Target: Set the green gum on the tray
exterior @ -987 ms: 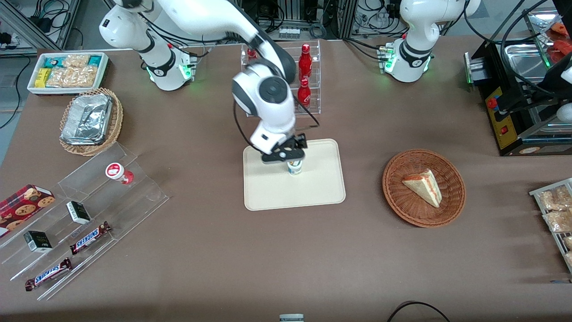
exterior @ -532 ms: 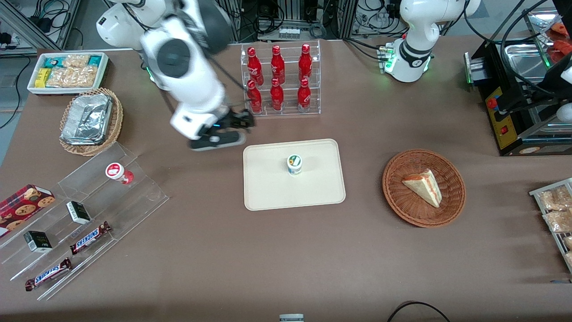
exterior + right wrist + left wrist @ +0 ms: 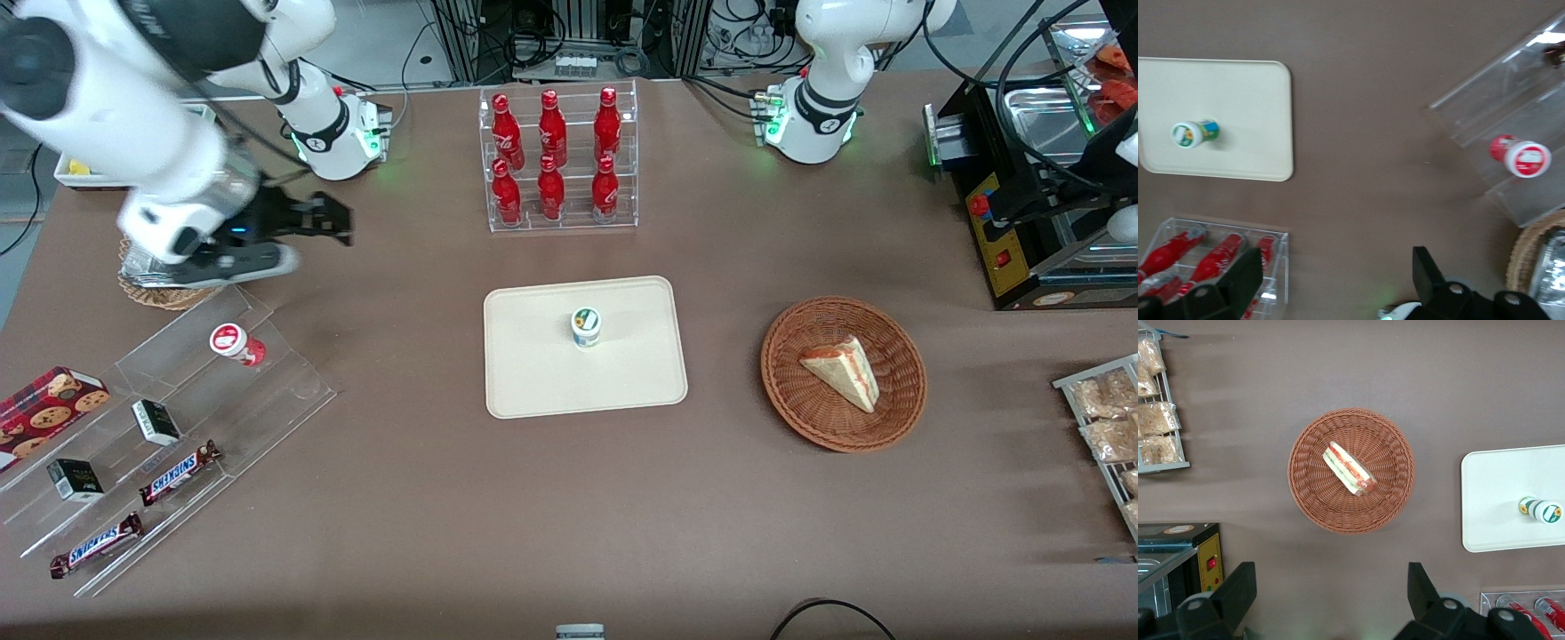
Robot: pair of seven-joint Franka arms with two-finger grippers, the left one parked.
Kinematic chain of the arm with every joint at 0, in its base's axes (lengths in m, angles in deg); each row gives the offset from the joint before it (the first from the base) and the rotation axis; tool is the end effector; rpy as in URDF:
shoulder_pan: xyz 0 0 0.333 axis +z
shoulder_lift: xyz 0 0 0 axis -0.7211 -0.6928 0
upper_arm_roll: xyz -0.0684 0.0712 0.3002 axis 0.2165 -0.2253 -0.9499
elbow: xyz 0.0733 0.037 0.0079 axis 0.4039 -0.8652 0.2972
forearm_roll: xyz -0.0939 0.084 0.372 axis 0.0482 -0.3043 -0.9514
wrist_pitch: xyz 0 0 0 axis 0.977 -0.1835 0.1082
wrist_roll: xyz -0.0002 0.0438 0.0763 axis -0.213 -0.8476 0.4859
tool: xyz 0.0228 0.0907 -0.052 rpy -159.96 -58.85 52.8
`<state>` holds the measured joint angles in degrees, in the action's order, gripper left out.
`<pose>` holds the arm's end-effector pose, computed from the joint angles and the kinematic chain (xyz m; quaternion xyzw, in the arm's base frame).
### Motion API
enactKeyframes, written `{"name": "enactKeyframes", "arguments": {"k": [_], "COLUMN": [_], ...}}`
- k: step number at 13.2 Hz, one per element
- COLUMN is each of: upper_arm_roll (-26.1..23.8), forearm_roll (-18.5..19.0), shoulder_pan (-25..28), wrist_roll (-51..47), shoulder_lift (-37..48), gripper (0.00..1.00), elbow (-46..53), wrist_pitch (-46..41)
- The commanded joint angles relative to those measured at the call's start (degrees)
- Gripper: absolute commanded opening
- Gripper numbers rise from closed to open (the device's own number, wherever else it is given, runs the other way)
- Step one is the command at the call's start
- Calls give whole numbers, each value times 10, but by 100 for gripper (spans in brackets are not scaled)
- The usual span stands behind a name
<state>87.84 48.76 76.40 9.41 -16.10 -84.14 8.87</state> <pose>0.5156 0.1413 0.6001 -0.9961 -0.0447 0.0645 0.0396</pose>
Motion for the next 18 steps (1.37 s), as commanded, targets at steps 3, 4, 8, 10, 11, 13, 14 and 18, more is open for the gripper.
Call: {"name": "enactKeyframes", "arguments": {"k": [3, 4, 8, 10, 11, 13, 14, 18], "upper_arm_roll": [-89, -109, -113, -113, -113, -111, -110, -108], "forearm_roll": [38, 49, 53, 52, 51, 38, 36, 33], "shoulder_pan": [-173, -206, -268, -283, -291, -295, -295, -302], "wrist_roll": [100, 104, 106, 106, 106, 106, 106, 113], "shoulder_lift": [-2, 2, 6, 6, 5, 0, -2, -15], "gripper": [100, 100, 100, 100, 100, 100, 100, 100], "elbow": [28, 29, 29, 29, 29, 29, 29, 29], "wrist_pitch": [-25, -26, -24, -21, -20, -19, -19, -12]}}
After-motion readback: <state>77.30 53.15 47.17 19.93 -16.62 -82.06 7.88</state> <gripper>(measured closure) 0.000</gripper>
